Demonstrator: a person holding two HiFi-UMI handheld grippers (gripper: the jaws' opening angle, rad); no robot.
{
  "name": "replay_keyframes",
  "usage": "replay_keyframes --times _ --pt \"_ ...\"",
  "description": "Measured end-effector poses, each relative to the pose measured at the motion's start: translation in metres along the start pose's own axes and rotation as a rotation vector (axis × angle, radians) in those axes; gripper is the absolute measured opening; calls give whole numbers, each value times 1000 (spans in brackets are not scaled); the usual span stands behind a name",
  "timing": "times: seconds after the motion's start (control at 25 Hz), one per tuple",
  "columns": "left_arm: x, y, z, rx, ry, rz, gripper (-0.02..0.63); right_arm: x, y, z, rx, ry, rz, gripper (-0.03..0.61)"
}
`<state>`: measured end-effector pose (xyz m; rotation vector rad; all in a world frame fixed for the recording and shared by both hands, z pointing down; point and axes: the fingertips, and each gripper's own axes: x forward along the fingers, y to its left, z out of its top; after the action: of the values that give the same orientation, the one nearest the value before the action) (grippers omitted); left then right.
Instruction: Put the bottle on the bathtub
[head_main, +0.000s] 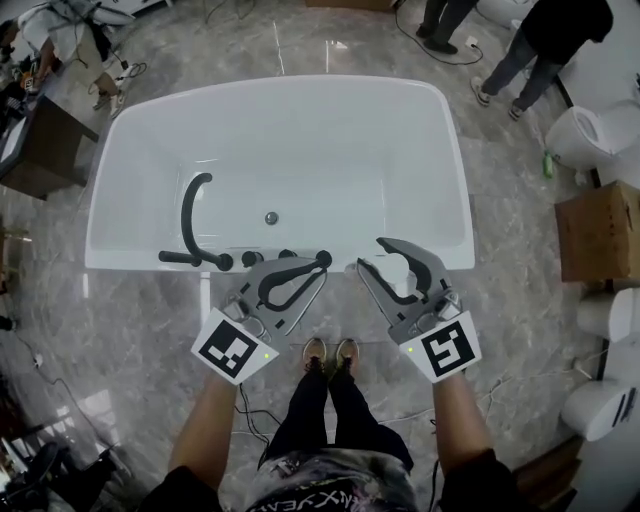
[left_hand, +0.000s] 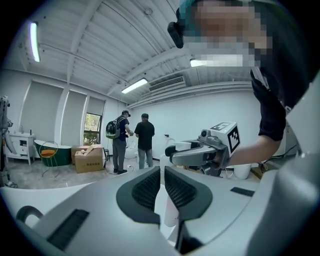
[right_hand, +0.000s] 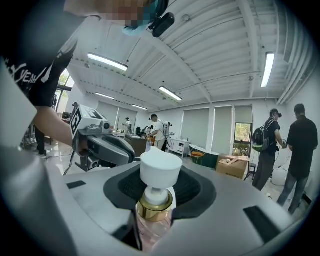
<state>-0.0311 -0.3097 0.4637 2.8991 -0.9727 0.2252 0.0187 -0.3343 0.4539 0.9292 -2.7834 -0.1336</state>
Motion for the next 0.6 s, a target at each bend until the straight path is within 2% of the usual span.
replay_keyframes --times 0.32,0.6 --pt "23 16 -62 12 25 33 41 30 -12 -63 18 -7 -15 141" --pt "36 20 -101 38 28 49 41 41 -14 -109 11 -10 -17 141"
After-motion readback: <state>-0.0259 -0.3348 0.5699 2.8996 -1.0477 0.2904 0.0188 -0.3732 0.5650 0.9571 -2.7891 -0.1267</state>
